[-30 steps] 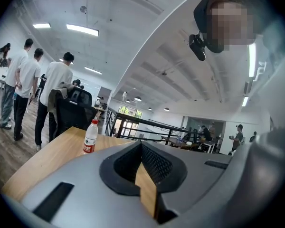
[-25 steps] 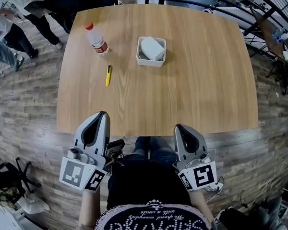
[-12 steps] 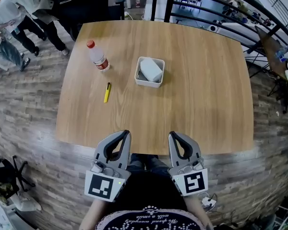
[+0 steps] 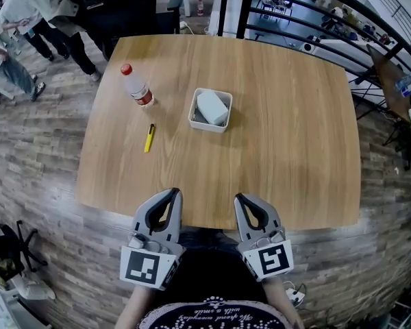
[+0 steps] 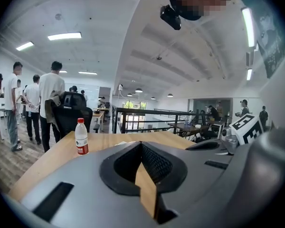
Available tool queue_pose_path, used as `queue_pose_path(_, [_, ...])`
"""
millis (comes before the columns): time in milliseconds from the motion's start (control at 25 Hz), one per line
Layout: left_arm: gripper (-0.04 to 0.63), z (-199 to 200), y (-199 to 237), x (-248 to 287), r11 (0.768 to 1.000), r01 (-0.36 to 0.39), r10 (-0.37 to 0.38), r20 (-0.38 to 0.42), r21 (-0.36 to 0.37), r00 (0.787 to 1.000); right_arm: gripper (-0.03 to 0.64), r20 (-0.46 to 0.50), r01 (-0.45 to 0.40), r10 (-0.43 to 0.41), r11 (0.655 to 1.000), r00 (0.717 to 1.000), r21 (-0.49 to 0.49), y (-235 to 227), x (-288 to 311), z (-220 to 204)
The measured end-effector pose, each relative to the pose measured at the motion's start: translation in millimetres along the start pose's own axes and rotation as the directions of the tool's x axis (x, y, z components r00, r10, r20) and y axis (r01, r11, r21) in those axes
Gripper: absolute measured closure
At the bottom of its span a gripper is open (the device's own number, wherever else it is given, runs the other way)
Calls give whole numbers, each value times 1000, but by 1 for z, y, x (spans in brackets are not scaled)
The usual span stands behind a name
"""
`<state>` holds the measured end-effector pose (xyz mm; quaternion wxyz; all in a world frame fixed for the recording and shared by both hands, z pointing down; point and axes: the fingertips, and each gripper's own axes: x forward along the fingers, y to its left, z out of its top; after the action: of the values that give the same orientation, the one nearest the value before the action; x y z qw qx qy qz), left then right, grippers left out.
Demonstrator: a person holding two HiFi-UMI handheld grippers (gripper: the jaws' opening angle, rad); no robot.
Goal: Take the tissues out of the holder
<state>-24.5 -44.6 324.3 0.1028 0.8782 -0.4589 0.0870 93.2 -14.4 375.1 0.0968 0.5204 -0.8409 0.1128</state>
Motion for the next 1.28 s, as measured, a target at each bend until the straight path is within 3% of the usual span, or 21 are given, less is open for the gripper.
queue_pose_path(240, [589,8,30,-3,998,-31,32,19,-49,999,604,-32,-61,61,998,998,14,7,7,-3])
queue_pose_path(360, [591,10,47,-5,996,-36,38,22,-88,999,604,-81,-68,68,998,994,-4,12,10,-9])
queue_pose_path(520, [590,11,62,-5,993,-31,33,17,-117,999,604,-78,-52,53,999,996,13,18,11,-4])
queue_pose_path(840, [591,14,71,6,992,-11,12,8,-122,1000,604,-98,-2,6,999,995,36,10,6,-7])
queue_pose_path(1280, [591,13,69,0,992,21,-20,10,-126,1000,604,-102,1,2,1000,995,25,18,1,-9])
